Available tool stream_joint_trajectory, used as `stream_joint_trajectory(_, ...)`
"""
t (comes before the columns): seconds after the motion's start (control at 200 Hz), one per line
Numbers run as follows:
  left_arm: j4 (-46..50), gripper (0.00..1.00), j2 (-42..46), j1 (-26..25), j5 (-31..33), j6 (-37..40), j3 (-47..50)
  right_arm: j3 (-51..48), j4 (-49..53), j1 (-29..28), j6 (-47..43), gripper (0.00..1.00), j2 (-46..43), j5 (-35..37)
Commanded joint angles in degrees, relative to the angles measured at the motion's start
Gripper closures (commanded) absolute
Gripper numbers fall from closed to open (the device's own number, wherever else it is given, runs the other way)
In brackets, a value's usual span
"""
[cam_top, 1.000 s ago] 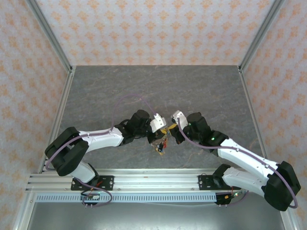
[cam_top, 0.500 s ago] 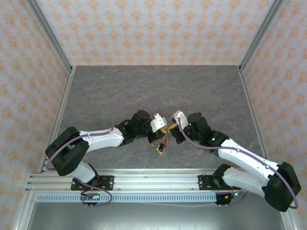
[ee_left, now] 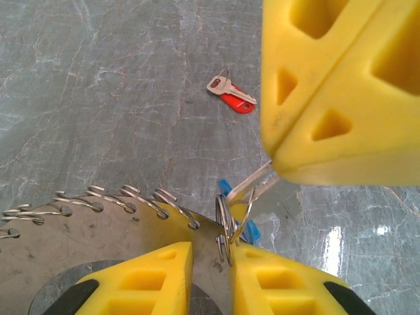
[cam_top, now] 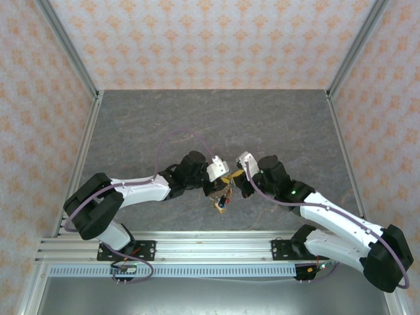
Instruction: Put the keys on the keyring
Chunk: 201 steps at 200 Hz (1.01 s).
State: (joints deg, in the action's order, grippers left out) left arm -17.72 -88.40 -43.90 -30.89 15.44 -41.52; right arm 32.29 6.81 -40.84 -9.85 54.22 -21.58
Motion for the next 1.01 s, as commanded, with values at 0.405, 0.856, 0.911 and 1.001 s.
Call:
stream_joint_trajectory(0.405, -2.1, 0.76, 0.3, -0.8, -2.4, 0.5, -2.2, -0.6, -2.6, 0.1, 1.2, 1.0, -1.8, 0.4)
stream_joint_trajectory(0.856, 0.2, 0.92, -0.7, -0.8, -1.9, 1.6, -3.3, -0.8, -2.2, 0.0, 1.4, 1.0, -2.4, 0.8)
stream_joint_trajectory(0.911, 0.7, 0.86, -0.6, -0.9, -1.2, 1.9, -3.0, -0.8, -2.2, 0.1, 1.3, 1.0, -2.5, 1.1)
stream_joint_trajectory(1.001, 0.8, 0.73, -0.4, -0.9, -0.7, 2.0, -2.5, -0.8, -2.2, 0.1, 1.3, 1.0, -2.6, 1.1)
